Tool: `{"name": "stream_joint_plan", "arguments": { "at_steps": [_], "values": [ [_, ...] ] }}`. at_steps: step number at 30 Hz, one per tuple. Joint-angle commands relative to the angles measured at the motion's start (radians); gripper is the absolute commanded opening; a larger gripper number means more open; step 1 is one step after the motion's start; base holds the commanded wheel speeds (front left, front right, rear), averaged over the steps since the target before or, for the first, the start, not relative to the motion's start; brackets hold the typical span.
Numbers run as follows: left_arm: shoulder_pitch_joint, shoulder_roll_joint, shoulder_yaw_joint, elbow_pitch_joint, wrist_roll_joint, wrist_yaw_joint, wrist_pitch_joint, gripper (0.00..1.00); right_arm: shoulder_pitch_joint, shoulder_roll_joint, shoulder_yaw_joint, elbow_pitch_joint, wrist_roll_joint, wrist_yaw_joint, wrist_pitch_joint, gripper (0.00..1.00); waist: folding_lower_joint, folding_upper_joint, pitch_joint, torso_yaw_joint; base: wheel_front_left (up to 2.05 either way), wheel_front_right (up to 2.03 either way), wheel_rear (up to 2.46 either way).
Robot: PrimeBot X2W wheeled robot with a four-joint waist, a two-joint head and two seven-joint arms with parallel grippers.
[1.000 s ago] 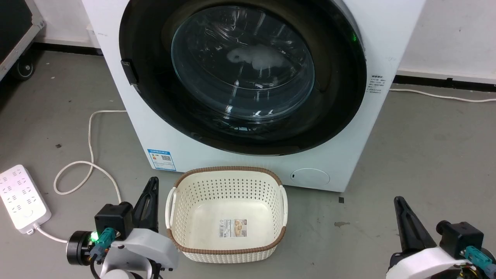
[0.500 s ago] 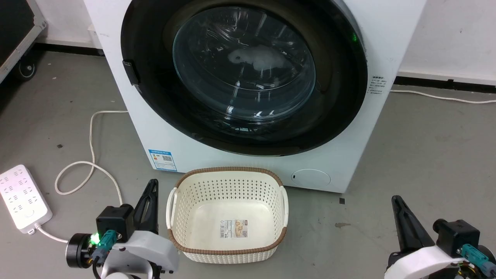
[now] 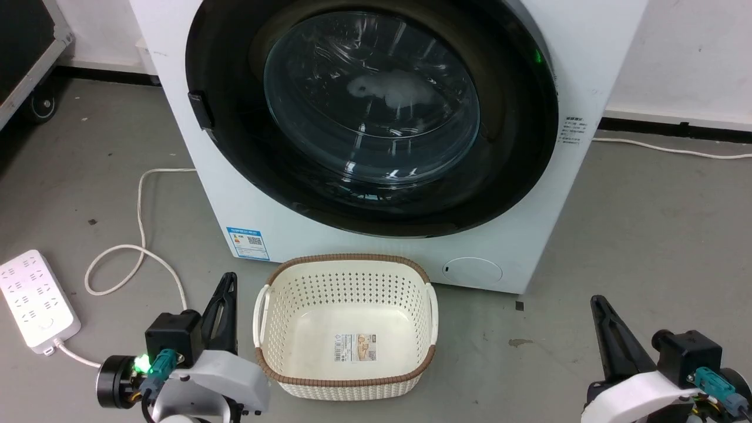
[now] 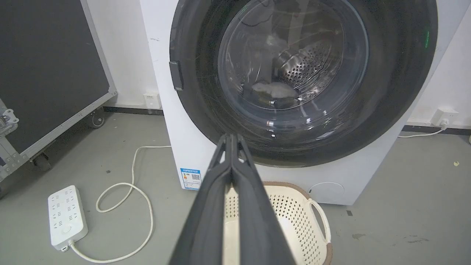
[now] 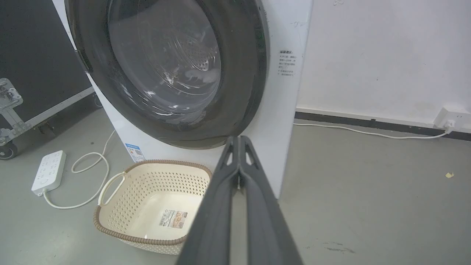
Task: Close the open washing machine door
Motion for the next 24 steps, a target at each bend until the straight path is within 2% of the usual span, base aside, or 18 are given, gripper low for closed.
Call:
{"name": "stream_joint_plan", "arguments": {
  "at_steps": [1, 24],
  "values": [
    [0.019, -0.008, 0.006, -0.008, 0.014, -0.006, 0.004, 0.0, -0.009, -0.002, 0.003, -0.009, -0.013, 0.0, 0.005, 0.0, 0.0, 0.0, 0.0, 0.0, 0.0, 0.0, 0.0],
    [0.047, -0.044, 0.048, -0.041, 0.084, -0.019, 0.036, 0.0, -0.012, -0.003, 0.014, -0.033, -0.055, 0.001, 0.039, 0.0, 0.0, 0.0, -0.005, 0.006, 0.0, 0.0, 0.0]
  ]
}}
